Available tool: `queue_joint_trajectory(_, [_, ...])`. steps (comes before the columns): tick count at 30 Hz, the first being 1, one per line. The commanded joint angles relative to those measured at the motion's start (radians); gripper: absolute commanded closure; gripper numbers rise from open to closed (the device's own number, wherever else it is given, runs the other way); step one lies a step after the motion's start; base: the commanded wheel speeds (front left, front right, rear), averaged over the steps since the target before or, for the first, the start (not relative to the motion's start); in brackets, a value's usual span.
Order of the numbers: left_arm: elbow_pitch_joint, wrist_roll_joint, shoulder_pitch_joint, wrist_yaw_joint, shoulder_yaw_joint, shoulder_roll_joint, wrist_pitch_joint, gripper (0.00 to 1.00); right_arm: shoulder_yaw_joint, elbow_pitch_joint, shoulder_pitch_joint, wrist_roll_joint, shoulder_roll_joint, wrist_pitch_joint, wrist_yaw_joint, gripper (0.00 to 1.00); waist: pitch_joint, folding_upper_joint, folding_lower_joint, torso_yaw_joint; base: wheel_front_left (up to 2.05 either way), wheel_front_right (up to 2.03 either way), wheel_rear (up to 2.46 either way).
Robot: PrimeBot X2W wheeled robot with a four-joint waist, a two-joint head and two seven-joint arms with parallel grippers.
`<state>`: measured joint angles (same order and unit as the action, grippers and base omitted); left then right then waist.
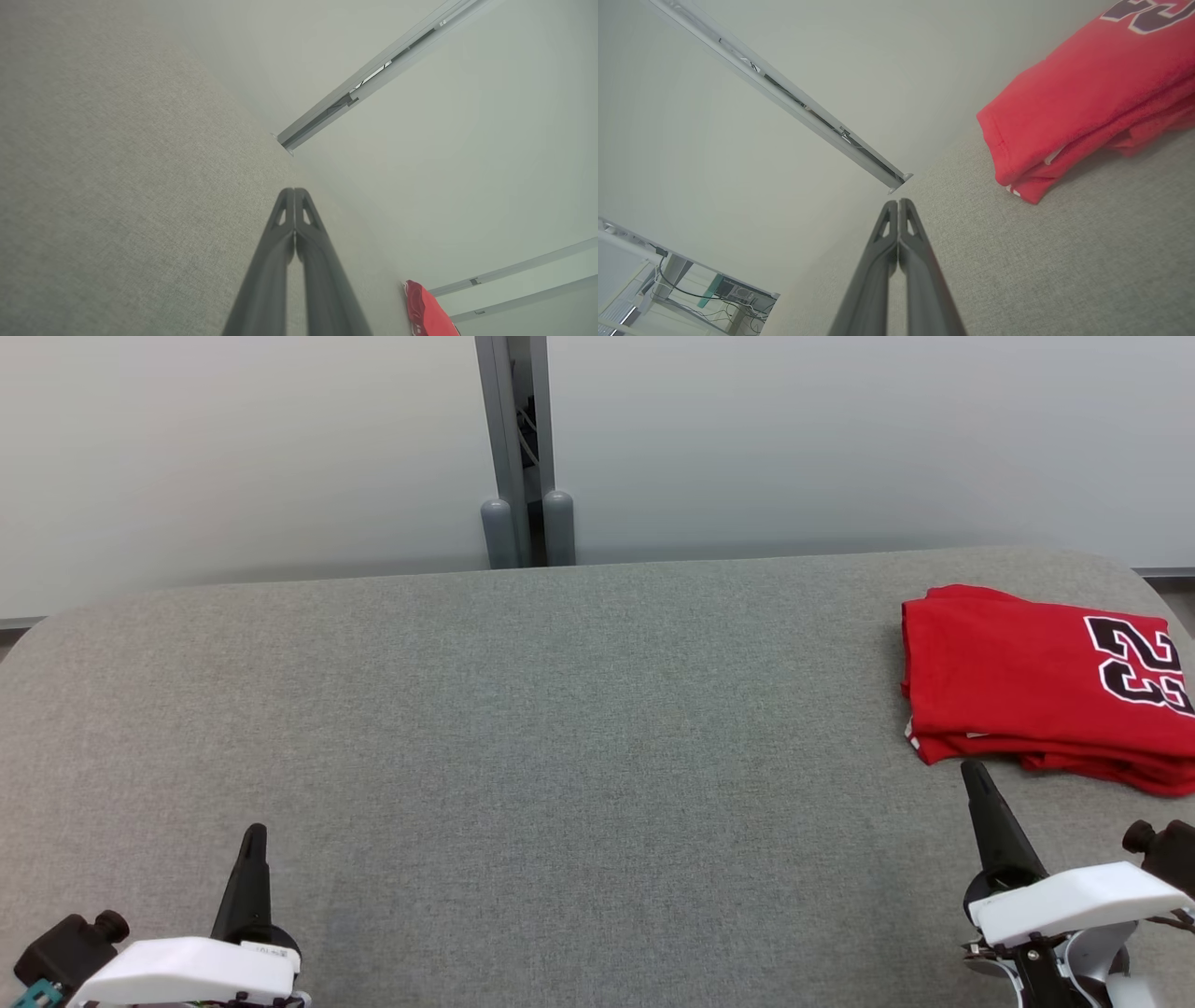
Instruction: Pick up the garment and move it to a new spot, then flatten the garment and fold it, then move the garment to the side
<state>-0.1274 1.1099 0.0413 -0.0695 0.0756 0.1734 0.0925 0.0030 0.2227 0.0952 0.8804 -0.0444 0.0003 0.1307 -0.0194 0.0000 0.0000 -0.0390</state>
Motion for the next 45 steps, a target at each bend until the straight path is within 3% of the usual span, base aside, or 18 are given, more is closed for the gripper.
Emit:
queue_joint_trajectory(1, [0.004, 0.024, -0.030, 0.014, -0.016, 0.003, -0.005, 1.00, -0.007, -0.005, 0.028, 0.036, -0.011, 0.006, 0.000, 1.00, 0.000, 0.0000, 0.0000, 0.001, 0.00, 0.00, 0.00])
queue_joint_trajectory(17, [-0.033, 0.186, -0.067, 0.075, -0.080, -0.028, -0.063, 1.00, -0.020, 0.028, 0.050, 0.263, -0.013, 0.035, 0.000, 1.00, 0.005, 0.0000, 0.0000, 0.010, 0.00, 0.00, 0.00])
queue_joint_trajectory(45, [-0.072, 0.372, -0.108, 0.146, -0.157, -0.067, -0.130, 1.00, -0.038, 0.066, 0.076, 0.525, -0.015, 0.072, 0.000, 1.00, 0.011, 0.0000, 0.0000, 0.024, 0.00, 0.00, 0.00])
